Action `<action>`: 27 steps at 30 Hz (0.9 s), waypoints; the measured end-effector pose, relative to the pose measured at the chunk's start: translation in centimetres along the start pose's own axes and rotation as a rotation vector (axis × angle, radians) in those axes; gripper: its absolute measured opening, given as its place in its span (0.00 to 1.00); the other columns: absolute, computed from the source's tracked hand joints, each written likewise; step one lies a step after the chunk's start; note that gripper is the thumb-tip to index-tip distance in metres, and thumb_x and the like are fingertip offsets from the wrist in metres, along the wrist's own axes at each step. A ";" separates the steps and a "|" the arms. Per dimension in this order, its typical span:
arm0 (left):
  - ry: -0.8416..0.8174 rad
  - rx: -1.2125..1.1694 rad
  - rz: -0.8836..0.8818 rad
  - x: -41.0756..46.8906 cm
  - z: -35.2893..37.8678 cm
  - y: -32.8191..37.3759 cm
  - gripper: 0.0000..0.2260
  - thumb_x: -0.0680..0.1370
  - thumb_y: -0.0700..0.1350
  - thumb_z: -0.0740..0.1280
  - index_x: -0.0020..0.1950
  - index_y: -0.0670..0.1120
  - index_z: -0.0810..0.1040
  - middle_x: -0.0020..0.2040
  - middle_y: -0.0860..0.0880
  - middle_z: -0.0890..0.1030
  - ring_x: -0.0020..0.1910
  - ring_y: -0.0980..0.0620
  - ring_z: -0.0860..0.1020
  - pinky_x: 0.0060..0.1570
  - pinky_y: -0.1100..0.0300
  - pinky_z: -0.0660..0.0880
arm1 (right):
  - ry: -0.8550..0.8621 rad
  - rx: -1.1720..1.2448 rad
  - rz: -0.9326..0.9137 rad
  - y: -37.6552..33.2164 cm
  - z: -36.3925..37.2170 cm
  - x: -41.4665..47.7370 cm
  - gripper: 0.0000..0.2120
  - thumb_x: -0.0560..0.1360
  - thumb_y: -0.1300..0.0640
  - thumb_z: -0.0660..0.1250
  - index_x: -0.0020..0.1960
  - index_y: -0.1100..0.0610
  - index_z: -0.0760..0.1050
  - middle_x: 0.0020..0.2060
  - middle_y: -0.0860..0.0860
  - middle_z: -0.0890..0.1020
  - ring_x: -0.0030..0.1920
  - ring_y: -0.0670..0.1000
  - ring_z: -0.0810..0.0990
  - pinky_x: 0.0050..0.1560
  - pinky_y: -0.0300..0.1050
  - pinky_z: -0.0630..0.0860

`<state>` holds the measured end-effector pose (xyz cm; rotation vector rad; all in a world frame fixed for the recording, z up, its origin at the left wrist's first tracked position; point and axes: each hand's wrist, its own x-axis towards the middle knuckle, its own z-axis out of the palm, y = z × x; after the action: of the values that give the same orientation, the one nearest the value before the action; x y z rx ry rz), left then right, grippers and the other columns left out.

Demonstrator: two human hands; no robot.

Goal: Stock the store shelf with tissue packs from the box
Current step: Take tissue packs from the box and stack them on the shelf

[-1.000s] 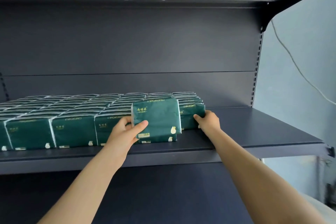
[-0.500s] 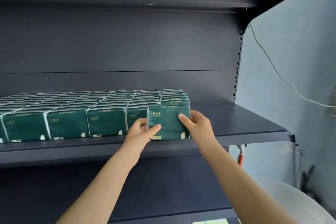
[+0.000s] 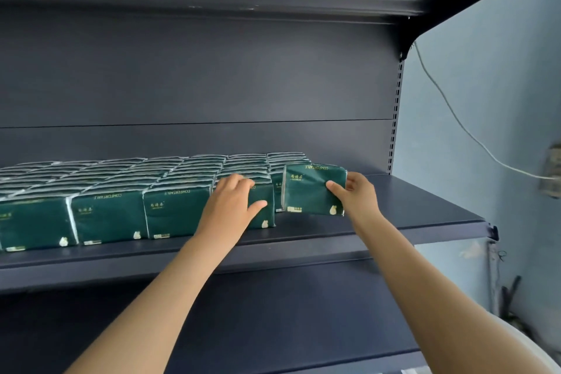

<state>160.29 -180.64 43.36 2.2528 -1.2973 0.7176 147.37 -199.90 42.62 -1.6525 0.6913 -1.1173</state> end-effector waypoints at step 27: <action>-0.249 0.392 0.203 3.9 1.7 -2.9 0.32 0.77 0.64 0.57 0.73 0.44 0.59 0.72 0.45 0.65 0.70 0.46 0.65 0.70 0.51 0.60 | -0.104 -0.438 0.116 0.7 4.8 1.0 0.30 0.70 0.50 0.73 0.65 0.60 0.65 0.61 0.54 0.76 0.59 0.55 0.75 0.49 0.43 0.71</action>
<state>164.89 -182.90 44.16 2.6118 -1.6413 0.8450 152.24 -199.03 41.89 -1.9916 1.0013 -0.8273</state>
